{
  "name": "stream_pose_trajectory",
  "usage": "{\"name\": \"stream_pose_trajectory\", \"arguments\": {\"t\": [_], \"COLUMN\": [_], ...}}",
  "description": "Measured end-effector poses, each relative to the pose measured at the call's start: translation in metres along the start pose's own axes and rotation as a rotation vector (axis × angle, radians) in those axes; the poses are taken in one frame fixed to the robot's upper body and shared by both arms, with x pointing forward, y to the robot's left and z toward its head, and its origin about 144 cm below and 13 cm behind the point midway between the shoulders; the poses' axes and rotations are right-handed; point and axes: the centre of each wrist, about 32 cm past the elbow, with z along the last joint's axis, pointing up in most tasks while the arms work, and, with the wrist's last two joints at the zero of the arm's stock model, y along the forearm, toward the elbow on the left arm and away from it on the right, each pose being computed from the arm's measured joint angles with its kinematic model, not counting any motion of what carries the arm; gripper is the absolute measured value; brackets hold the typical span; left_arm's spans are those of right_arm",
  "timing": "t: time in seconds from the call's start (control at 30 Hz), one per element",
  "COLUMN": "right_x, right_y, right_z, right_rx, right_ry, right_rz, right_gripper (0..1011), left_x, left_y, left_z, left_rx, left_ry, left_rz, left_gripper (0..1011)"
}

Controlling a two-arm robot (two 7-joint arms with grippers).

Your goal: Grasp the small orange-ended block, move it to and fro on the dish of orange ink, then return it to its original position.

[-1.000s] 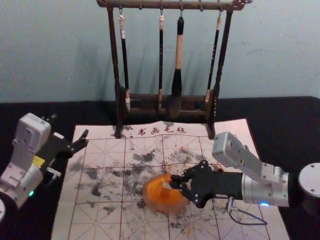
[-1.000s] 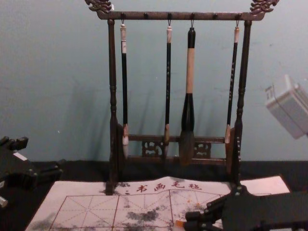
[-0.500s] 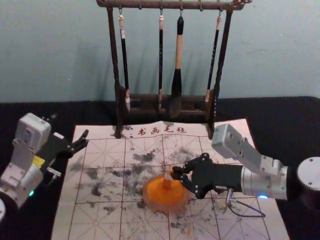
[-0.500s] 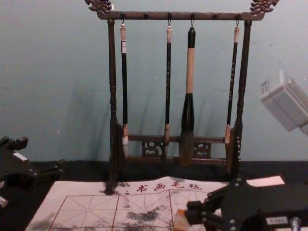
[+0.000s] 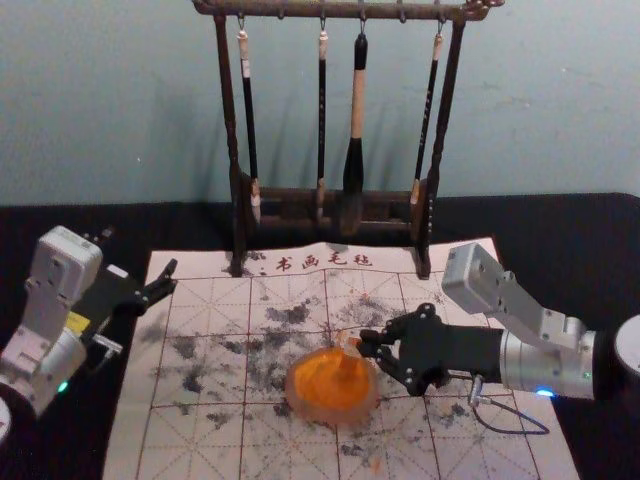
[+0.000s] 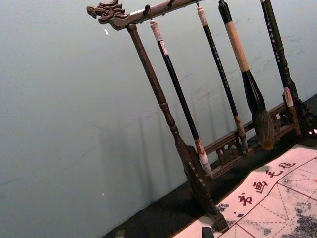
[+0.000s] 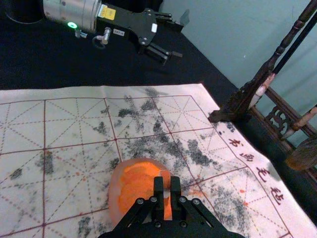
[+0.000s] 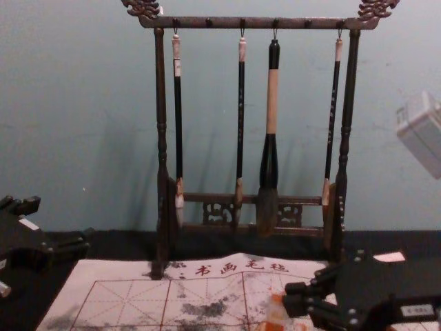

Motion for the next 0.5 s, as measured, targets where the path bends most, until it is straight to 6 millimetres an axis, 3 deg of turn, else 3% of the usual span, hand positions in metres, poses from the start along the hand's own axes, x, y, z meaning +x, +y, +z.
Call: {"name": "stream_pose_trajectory", "arguments": {"t": [0.5], "right_x": [-0.010], "right_y": [-0.014], "right_z": [0.001], "right_rx": [-0.006], "right_ry": [-0.006], "right_rz": [0.037], "right_gripper": [49], "left_x": [0.000], "left_y": [0.000], "left_z": [0.000], "left_rx": [0.000], "left_ry": [0.000], "left_rz": [0.000], "left_gripper": [1001]}}
